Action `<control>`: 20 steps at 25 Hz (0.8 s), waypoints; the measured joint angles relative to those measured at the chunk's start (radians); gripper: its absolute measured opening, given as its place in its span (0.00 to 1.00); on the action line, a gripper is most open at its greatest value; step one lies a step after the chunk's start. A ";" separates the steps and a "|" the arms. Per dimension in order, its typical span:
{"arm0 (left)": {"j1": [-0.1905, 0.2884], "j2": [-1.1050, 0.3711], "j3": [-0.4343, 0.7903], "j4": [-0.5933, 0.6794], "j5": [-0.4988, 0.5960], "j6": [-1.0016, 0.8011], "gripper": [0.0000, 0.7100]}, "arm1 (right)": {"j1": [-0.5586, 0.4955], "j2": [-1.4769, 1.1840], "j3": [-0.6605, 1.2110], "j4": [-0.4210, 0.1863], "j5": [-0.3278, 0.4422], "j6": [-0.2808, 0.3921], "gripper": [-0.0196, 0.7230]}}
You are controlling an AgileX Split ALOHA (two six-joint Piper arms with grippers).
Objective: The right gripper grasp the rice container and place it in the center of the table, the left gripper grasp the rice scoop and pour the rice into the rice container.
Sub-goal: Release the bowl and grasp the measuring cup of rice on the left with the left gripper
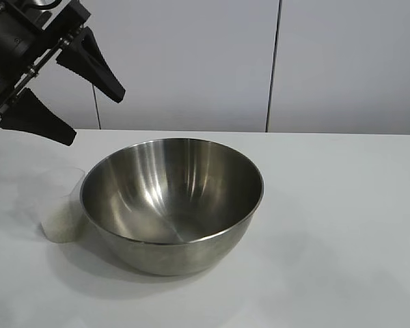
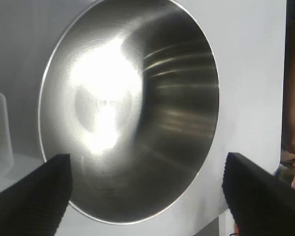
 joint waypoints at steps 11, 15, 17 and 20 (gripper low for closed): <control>0.000 0.000 0.000 0.000 0.000 0.000 0.85 | 0.000 0.000 0.000 0.003 -0.001 0.000 0.58; 0.000 0.000 0.000 0.000 -0.036 0.006 0.85 | 0.000 0.000 0.000 0.003 -0.004 0.000 0.58; 0.000 0.000 0.000 0.000 -0.061 0.007 0.85 | 0.000 0.000 0.000 0.003 -0.004 0.000 0.58; 0.000 0.000 0.000 0.037 -0.096 0.008 0.85 | 0.000 0.000 0.000 0.003 -0.004 0.000 0.58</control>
